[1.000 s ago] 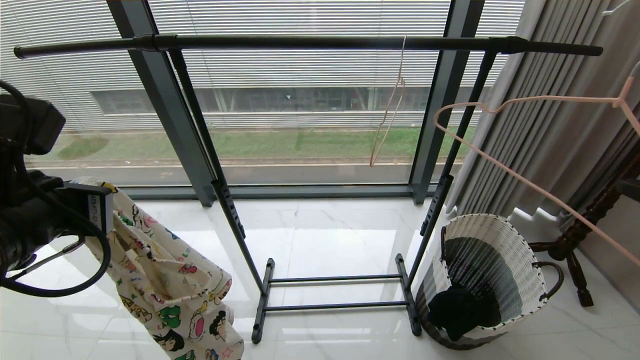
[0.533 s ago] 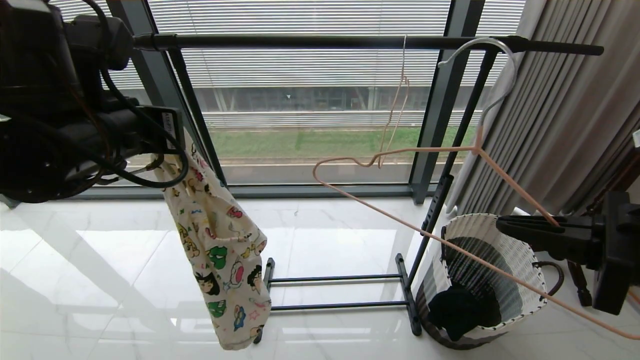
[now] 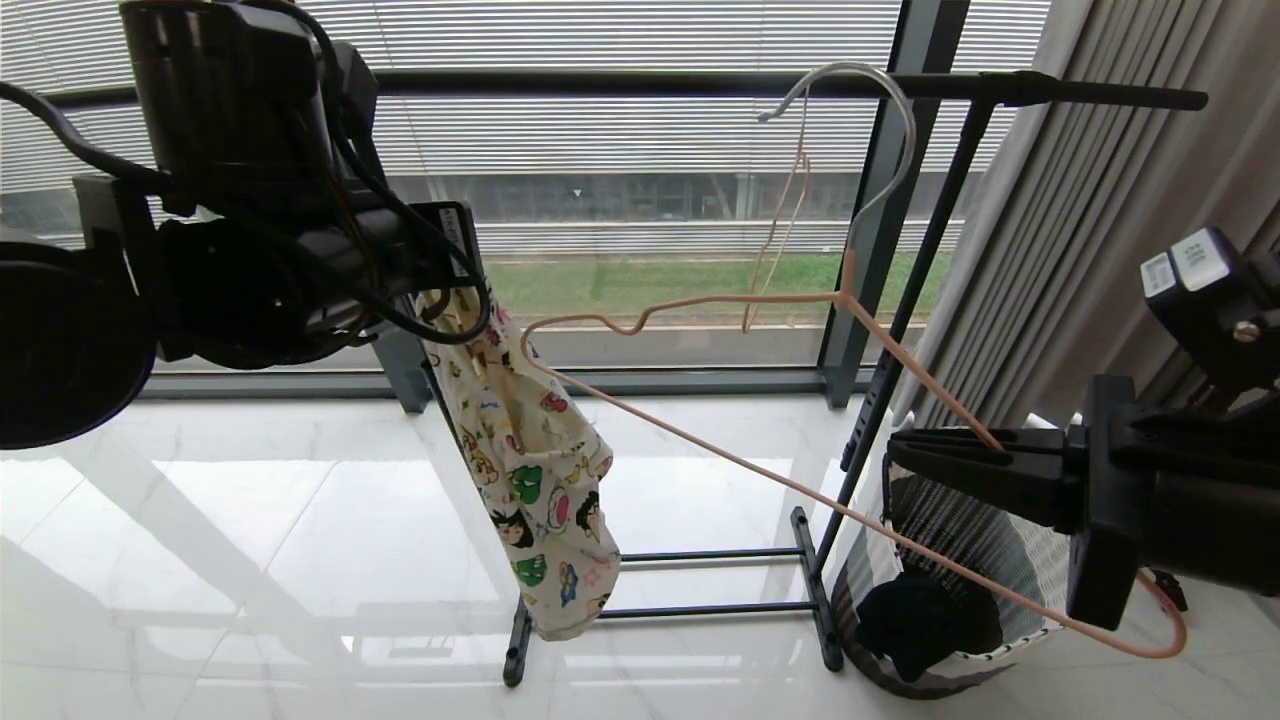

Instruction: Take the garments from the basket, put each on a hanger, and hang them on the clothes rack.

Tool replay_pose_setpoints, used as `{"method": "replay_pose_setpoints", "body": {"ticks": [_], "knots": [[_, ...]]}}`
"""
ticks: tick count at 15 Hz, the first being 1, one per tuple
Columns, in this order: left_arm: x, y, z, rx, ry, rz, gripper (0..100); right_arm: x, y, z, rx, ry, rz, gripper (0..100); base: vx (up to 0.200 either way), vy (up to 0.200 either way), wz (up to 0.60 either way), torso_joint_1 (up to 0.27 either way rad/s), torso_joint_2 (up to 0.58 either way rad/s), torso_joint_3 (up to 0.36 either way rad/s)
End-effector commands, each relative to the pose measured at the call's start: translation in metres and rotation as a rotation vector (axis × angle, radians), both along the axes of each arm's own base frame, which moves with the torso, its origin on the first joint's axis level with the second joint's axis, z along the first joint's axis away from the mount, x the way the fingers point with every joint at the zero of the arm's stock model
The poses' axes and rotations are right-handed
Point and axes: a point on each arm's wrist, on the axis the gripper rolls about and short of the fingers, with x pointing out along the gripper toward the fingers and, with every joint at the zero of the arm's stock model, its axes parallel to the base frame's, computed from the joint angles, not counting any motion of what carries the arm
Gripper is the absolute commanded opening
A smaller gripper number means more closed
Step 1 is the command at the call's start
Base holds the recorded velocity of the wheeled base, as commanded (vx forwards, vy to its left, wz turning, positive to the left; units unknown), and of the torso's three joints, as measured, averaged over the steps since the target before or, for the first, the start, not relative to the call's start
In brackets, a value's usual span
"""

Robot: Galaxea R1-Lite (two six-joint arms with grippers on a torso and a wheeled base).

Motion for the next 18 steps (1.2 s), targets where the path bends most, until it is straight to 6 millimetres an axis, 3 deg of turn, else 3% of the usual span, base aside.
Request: {"method": "replay_pose_setpoints", "body": {"ticks": [1,5,6,8,14,18], "knots": [[0.000,-0.007,-0.002,0.002,0.005,-0.021,0,0.010,0.011,-0.009,-0.020,0.020,0.003,0,0.000,0.000,0.00,0.000,0.00,0.000],[0.010,-0.012,-0.004,0.004,0.009,-0.019,0,0.013,0.014,-0.007,-0.003,0.004,0.005,0,0.000,0.000,0.00,0.000,0.00,0.000],[0.027,-0.002,-0.001,-0.003,-0.006,0.035,0,0.010,0.011,-0.003,0.009,-0.005,0.005,0,0.000,0.000,0.00,0.000,0.00,0.000],[0.037,0.002,-0.002,0.002,-0.005,0.063,0,0.007,0.009,0.001,0.021,-0.017,0.006,0,0.000,0.000,0.00,0.000,0.00,0.000],[0.030,-0.025,-0.004,0.002,-0.004,-0.017,0,0.012,0.023,0.006,0.024,-0.019,0.035,0,0.000,0.000,0.00,0.000,0.00,0.000],[0.029,-0.027,0.000,-0.004,-0.016,-0.023,0,0.018,0.029,0.000,0.006,-0.001,0.032,0,0.000,0.000,0.00,0.000,0.00,0.000]]}}
